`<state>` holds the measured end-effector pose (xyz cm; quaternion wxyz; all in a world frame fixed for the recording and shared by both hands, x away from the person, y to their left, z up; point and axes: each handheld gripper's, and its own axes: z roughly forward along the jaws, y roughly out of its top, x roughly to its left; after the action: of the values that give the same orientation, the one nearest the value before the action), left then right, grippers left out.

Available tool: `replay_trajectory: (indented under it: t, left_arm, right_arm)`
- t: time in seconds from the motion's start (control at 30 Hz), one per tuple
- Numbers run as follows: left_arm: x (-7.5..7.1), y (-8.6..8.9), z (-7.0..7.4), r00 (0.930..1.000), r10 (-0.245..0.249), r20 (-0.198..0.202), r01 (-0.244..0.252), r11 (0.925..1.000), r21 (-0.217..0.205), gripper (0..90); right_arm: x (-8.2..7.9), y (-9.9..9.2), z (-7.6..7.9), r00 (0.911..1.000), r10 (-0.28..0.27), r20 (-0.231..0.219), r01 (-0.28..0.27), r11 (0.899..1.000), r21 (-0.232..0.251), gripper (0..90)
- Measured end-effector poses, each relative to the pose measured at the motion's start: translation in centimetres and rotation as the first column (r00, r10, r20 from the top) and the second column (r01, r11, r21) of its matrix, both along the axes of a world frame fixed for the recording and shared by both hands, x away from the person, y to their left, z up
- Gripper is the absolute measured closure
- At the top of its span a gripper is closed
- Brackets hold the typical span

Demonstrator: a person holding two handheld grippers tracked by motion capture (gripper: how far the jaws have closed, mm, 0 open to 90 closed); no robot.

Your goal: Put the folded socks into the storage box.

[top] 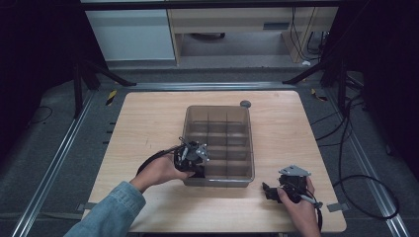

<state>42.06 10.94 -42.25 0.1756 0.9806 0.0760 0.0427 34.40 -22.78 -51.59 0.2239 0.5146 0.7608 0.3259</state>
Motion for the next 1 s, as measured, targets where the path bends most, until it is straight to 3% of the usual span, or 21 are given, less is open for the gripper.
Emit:
replay_trajectory:
  t: [0.13,0.23,0.33,0.43,0.6,0.87,1.0]
  left_arm:
    - [-0.2,0.7,1.5,0.9997,0.002,0.023,-0.002,0.9998,-0.017,89.4]
    - [-0.7,1.7,3.4,0.9992,0.003,0.039,-0.001,0.9984,-0.056,89.3]
    - [-1.2,2.3,4.2,0.9996,-0.003,0.027,0.005,0.9967,-0.081,89.3]
    - [-1.5,2.5,4.0,0.9996,-0.009,0.026,0.011,0.9978,-0.065,88.9]
    - [-1.5,2.5,2.5,0.9999,-0.008,0.007,0.008,0.9996,-0.028,88.6]
    - [-0.5,1.7,-0.1,0.9999,0.014,-0.003,-0.014,0.9994,0.031,89.7]
    - [-0.2,1.4,-0.4,0.9997,0.019,-0.014,-0.018,0.9991,0.039,89.9]
  right_arm:
    - [0.0,0.0,0.0,1.0000,0.000,0.000,0.000,1.000,0.000,0.5]
    - [0.0,0.0,0.0,1.0000,0.000,0.000,0.000,1.000,0.000,0.5]
    - [0.0,0.0,0.0,1.0000,0.000,0.000,0.000,1.000,0.000,0.5]
    - [0.0,0.0,0.0,1.0000,0.000,0.000,0.000,1.000,0.000,0.5]
    - [0.0,0.0,0.0,1.0000,0.000,0.000,0.000,1.000,0.000,0.5]
    - [0.0,0.0,0.0,1.0000,0.000,0.000,0.000,1.000,0.000,0.5]
    - [0.0,0.0,0.0,1.0000,0.000,0.000,0.000,1.000,0.000,0.5]
